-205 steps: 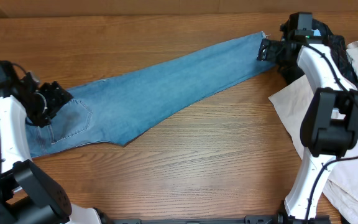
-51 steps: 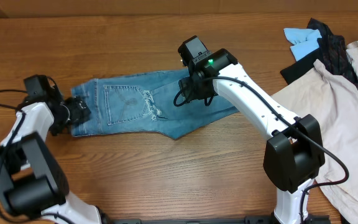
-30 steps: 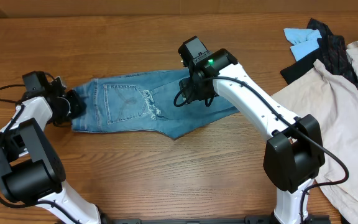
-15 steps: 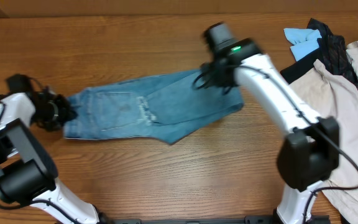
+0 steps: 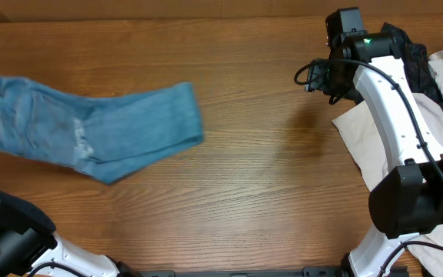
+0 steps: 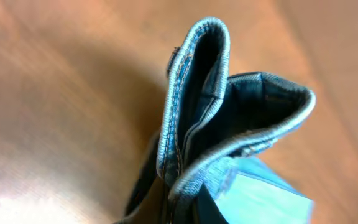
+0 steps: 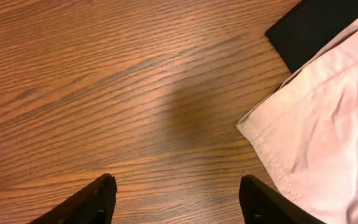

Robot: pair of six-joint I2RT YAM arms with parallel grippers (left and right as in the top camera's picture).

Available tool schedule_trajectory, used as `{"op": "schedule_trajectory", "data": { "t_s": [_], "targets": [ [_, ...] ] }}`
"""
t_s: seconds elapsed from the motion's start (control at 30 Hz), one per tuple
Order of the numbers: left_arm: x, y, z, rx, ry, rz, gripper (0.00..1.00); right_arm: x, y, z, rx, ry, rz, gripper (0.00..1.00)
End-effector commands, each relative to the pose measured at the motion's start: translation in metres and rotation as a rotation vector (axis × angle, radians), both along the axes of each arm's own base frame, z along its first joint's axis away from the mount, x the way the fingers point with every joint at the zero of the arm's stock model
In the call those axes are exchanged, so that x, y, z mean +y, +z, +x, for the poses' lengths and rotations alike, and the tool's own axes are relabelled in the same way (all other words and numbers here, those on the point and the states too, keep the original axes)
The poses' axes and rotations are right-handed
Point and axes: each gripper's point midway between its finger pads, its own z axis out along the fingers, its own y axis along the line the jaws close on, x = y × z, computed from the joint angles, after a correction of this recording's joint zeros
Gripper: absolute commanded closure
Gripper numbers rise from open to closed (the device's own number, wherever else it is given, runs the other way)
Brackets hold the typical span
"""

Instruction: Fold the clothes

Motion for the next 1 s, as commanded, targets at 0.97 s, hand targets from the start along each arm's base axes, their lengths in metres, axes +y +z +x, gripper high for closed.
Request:
{"op": "schedule_trajectory", "data": {
  "t_s": [0.97],
  "targets": [
    [-0.322, -0.12, 0.089, 0.448, -0.63, 0.196, 0.96, 0.009, 0.011, -0.01, 0.014, 0.022, 0.035, 0.33]
  ]
}}
